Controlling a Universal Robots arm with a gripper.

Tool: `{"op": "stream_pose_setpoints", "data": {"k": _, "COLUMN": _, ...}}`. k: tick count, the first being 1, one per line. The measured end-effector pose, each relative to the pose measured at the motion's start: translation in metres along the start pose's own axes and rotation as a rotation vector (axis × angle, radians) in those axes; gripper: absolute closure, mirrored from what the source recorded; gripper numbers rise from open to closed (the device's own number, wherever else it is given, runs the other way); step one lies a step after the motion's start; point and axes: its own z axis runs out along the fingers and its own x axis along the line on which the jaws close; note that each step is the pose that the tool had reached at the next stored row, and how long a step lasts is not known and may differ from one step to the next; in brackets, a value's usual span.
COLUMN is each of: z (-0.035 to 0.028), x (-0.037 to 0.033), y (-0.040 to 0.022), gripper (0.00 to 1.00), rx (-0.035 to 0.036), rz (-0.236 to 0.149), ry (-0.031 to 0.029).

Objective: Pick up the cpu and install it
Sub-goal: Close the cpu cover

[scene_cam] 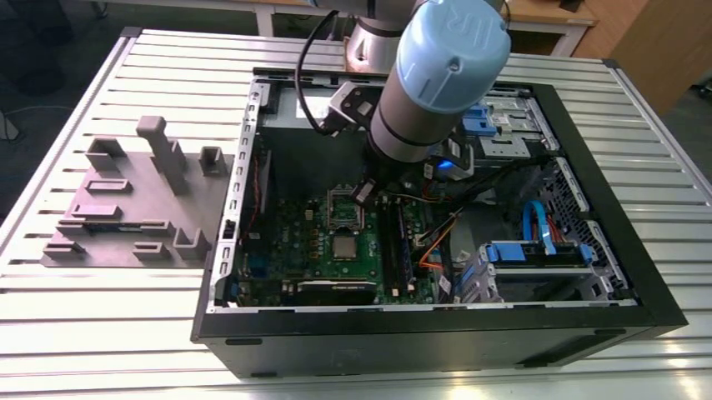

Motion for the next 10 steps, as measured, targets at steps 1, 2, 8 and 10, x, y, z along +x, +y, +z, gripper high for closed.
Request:
{"op": "stream_pose_setpoints", "data": {"k": 1, "z": 0.0003, "x": 0.0002, "y": 0.0, "gripper": 0.9, "rx": 0.0, "rz": 0.0, "ry": 0.0001}}
{"op": "stream_pose_setpoints", "data": {"k": 2, "z": 0.0003, "x": 0.0003, "y": 0.0001, "gripper": 0.9, "rx": 0.0001, "rz": 0.0, "ry": 0.0003}}
{"op": "stream_pose_setpoints", "data": {"k": 8, "z": 0.0006, "x": 0.0007, "y": 0.0007, "gripper": 0.9, "rx": 0.0057, "rz": 0.001, "ry": 0.0078}}
{"op": "stream_pose_setpoints", "data": {"k": 10, "z": 0.0001, "x": 0.0006, "y": 0.0009, "gripper": 0.9, "rx": 0.0093, "rz": 0.001, "ry": 0.0127}}
